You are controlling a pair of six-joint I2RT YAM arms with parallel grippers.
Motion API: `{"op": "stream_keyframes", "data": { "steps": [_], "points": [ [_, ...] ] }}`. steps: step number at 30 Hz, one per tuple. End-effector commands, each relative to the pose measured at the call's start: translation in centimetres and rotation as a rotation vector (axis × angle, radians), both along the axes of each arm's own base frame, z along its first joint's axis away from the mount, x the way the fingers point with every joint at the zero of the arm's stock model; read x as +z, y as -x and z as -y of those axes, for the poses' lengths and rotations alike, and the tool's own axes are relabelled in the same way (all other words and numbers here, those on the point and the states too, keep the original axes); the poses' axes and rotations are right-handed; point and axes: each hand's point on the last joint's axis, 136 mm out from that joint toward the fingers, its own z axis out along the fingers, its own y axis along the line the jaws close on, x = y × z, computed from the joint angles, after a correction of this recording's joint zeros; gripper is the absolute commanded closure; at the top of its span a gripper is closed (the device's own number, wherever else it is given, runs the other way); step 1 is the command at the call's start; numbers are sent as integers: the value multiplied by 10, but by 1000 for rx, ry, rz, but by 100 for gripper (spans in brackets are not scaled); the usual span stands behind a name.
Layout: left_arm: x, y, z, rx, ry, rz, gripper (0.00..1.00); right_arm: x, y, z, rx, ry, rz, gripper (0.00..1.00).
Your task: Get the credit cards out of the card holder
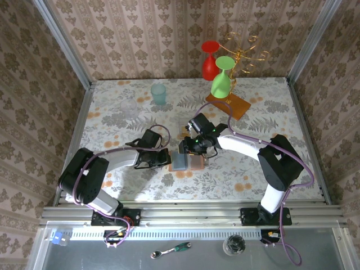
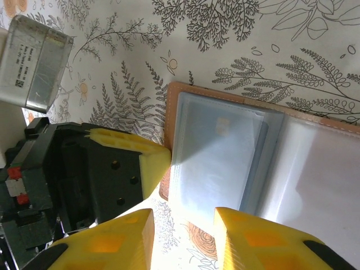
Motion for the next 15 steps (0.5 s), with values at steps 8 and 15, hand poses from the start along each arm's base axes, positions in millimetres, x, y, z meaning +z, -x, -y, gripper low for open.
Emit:
{"op": "stream_keyframes", "data": {
  "steps": [8,15],
  "points": [
    [-8,5,-7,-9,-43,-10,100,-13,12,-12,6,-41,-82,63],
    [-8,3,-7,0,-44,-4,100,-22,15,-20,10,-60,-114,64]
  ]
}}
